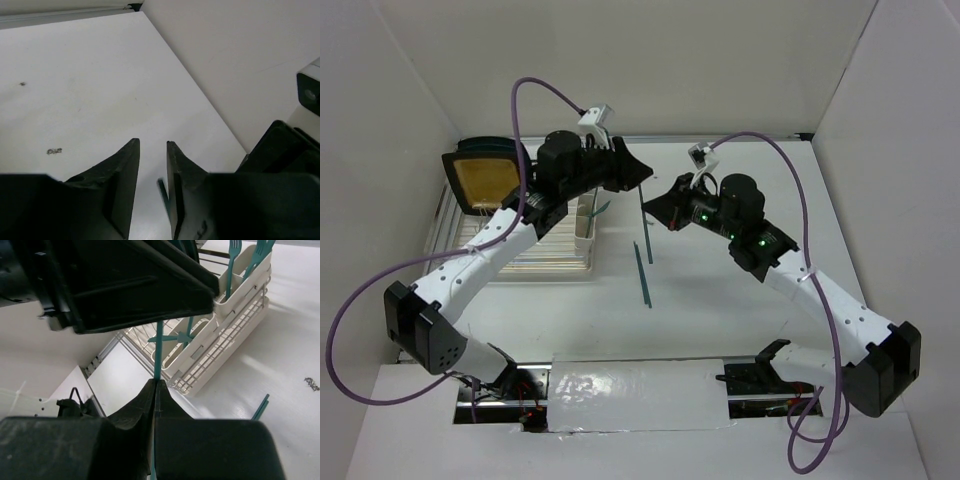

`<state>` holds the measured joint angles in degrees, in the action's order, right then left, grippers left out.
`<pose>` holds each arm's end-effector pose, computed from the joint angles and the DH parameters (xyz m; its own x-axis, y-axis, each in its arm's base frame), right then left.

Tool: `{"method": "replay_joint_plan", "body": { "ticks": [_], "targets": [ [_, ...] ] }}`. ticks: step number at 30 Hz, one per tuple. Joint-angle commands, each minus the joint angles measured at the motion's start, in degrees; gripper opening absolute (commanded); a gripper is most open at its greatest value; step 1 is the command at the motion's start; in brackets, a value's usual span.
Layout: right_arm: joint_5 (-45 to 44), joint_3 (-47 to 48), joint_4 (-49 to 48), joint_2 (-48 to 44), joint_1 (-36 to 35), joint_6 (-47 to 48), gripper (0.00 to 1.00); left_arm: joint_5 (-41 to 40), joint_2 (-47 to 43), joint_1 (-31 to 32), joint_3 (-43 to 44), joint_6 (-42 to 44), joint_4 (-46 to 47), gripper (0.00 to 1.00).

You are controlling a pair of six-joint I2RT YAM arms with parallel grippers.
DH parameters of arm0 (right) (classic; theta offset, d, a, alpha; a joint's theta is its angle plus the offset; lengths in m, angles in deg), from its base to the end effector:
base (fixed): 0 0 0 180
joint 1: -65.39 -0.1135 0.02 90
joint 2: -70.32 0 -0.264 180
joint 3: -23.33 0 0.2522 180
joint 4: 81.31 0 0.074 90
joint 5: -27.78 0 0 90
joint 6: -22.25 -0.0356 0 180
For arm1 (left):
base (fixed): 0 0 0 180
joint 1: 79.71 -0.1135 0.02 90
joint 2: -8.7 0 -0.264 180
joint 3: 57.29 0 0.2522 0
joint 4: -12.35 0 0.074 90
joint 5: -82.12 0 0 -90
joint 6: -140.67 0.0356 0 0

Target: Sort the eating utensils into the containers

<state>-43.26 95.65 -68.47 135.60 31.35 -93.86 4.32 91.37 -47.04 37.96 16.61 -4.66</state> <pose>0.2148 0.1591 0.3733 -0.4261 0.2145 -0.8789 -0.6790 0.5661 0.4673 0.2829 -0.1904 0.4219 -0.4487 -0.3626 -0.8168 0.5476 0.6108 -0.5719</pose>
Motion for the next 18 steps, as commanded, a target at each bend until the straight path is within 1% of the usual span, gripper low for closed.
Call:
{"method": "replay_joint_plan", "body": {
  "ticks": [1, 3, 4, 5, 6, 7, 8, 9, 10, 11, 12, 13, 16, 17, 18],
  "targets": [
    [0.0, 0.7, -4.7, -0.8, -0.6, -0.1, 0.00, 3.5, 2.6, 0.2, 3.7, -1.8, 1.9, 0.37],
    [-0.9, 1.5, -3.8, -0.4, -0.7, 0.1, 0.00, 5.6, 4.2, 0.3, 4.2, -1.9, 1.6, 0.16],
    [-1.4, 2.1, -2.9, -0.2, -0.7, 0.8, 0.00, 6.3, 4.4, 0.2, 4.4, -1.9, 1.9, 0.10],
    [-2.2, 2.1, -2.4, 0.5, -0.6, 0.8, 0.00, 6.8, 4.7, 0.2, 4.3, -1.5, 2.2, 0.00],
    [-2.2, 2.8, -1.6, 0.8, -0.7, 0.7, 0.00, 6.8, 4.7, 0.1, 4.3, -1.2, 2.8, 0.00],
    [-3.4, 5.2, 0.1, 1.3, -0.4, 0.7, 0.12, 6.5, 4.7, 0.1, 4.3, -0.1, 2.8, 0.00],
    [-4.0, 7.5, 3.1, 3.2, -0.3, 0.6, 0.30, 6.3, 4.4, 0.0, 4.3, 0.6, 4.6, 0.00],
    [-4.0, 9.6, 9.8, 4.0, 0.8, 1.1, 0.56, 6.3, 4.1, -0.2, 4.2, 1.2, 4.9, 0.00],
    [-4.9, 12.2, 13.3, 4.5, 1.0, 1.7, 0.72, 6.4, 4.1, -1.0, 4.2, 2.2, 5.7, 0.00],
    [-4.9, 12.3, 13.3, 4.6, 1.0, 2.4, 0.76, 6.4, 4.1, -1.0, 4.2, 2.5, 5.7, 0.00],
    [-4.9, 12.3, 13.8, 4.1, 2.0, 2.7, 0.79, 7.2, 3.6, -2.4, 4.1, 2.7, 6.2, 0.00],
    [-4.9, 11.7, 13.8, 3.4, 2.3, 3.0, 0.86, 9.0, 3.3, -4.3, 4.3, 2.9, 6.8, 0.00],
    [-6.2, 9.6, 13.3, -1.6, 4.1, 3.1, 0.97, 13.6, 1.5, -7.0, 4.7, 4.5, 7.0, 0.00],
    [-7.4, 9.6, 13.9, -1.6, 4.5, 3.3, 0.98, 14.9, 0.9, -7.8, 5.2, 4.9, 6.9, 0.00],
    [-8.1, 9.6, 13.9, -2.4, 5.0, 3.3, 0.99, 17.9, -0.5, -8.4, 5.9, 5.3, 6.2, 0.00]
  ]
}}
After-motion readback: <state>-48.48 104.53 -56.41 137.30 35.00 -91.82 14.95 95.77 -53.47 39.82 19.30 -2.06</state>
